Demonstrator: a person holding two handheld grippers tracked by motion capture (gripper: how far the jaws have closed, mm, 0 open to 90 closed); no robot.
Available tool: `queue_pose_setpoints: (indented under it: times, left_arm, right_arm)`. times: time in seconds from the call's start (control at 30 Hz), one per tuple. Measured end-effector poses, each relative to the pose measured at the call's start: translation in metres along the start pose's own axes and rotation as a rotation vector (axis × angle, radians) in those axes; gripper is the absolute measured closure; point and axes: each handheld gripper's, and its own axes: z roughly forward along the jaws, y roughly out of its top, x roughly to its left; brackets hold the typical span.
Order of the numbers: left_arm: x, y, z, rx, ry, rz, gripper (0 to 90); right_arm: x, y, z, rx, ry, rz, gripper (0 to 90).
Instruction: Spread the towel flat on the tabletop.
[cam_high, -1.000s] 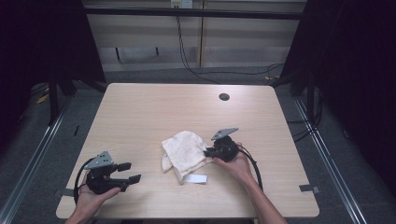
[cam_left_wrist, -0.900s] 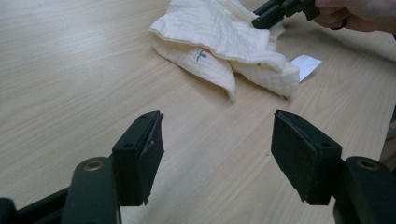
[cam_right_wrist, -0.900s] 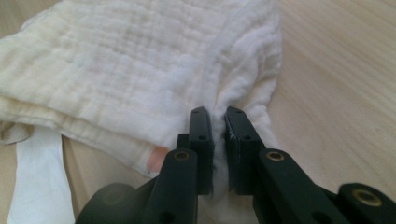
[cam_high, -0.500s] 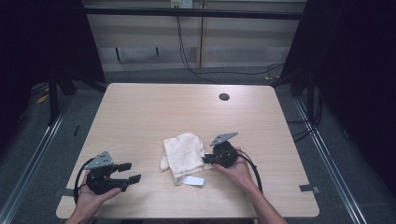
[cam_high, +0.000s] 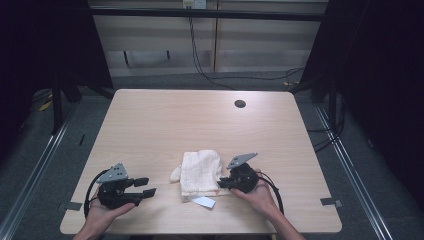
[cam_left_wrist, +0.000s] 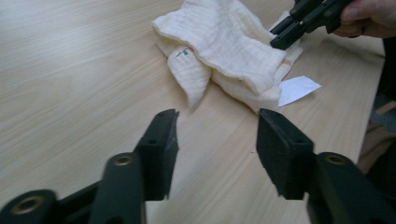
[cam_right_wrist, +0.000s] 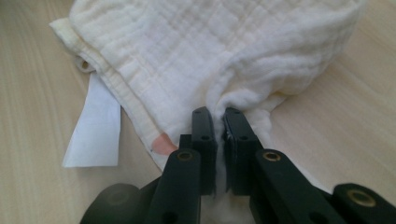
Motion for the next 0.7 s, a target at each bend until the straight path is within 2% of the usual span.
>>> queue_pose_setpoints:
  times: [0.07, 0.27, 0.37, 0.4, 0.57, 0.6, 0.63, 0.7]
  left_arm:
    - [-0.003, 0.002, 0.001, 0.000, -0.016, 0.011, 53.2]
    - [-0.010, 0.010, 0.008, 0.006, -0.030, 0.031, 56.4]
    - [-0.014, 0.014, 0.012, 0.020, -0.041, 0.051, 57.6]
    - [-0.015, 0.016, 0.014, 0.026, -0.047, 0.064, 58.9]
    - [-0.018, 0.024, 0.021, 0.030, -0.067, 0.081, 63.4]
    - [-0.019, 0.027, 0.024, 0.034, -0.076, 0.094, 63.4]
    - [-0.024, 0.032, 0.031, 0.030, -0.094, 0.129, 69.2]
    - [-0.025, 0.035, 0.034, 0.033, -0.103, 0.139, 70.7]
  right_arm:
    - [0.002, -0.005, -0.004, 0.004, -0.002, -0.009, 84.3]
    - [0.007, -0.018, -0.018, 0.000, -0.005, 0.004, 84.2]
    - [0.008, -0.026, -0.027, 0.003, -0.014, 0.022, 84.2]
    - [0.009, -0.031, -0.031, 0.010, -0.020, 0.013, 84.2]
    - [0.011, -0.038, -0.036, 0.011, -0.035, 0.015, 83.6]
    - [0.010, -0.040, -0.036, 0.014, -0.039, 0.018, 82.9]
    - [0.008, -0.042, -0.036, -0.002, -0.022, 0.005, 78.9]
    - [0.008, -0.042, -0.036, -0.001, -0.016, 0.003, 75.5]
